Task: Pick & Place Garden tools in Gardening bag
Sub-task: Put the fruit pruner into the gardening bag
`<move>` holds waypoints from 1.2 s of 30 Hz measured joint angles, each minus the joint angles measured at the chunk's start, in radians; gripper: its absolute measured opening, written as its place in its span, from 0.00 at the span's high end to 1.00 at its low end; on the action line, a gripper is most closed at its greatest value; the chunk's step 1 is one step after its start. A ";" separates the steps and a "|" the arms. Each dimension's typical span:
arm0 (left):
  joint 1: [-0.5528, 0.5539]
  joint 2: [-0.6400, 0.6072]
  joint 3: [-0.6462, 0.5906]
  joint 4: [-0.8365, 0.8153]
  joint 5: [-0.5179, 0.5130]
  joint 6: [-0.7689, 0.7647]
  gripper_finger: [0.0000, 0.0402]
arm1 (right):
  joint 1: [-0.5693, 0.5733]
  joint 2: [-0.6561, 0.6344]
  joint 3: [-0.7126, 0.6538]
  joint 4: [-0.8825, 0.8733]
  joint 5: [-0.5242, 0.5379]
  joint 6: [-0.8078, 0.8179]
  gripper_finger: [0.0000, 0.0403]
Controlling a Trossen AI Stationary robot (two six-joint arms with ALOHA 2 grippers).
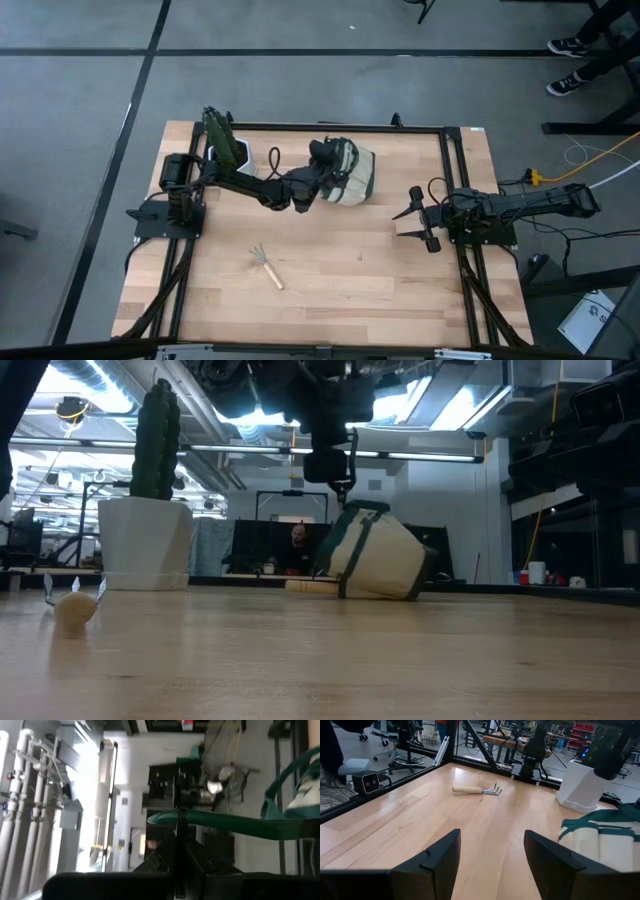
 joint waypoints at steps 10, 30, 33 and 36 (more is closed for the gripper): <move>-0.025 -0.055 0.000 -0.134 -0.050 -0.066 0.98 | 0.000 0.000 0.000 0.000 0.000 0.000 0.46; -0.138 -0.407 0.000 -1.391 0.610 -1.016 0.99 | 0.000 0.000 0.000 0.000 0.000 0.000 0.46; -0.141 -0.413 0.000 -1.440 0.719 -1.087 0.99 | 0.000 0.000 0.000 0.000 0.000 0.000 0.46; -0.133 -0.413 -0.007 -1.461 0.879 -1.134 0.99 | 0.000 0.000 0.000 0.000 0.000 0.000 0.46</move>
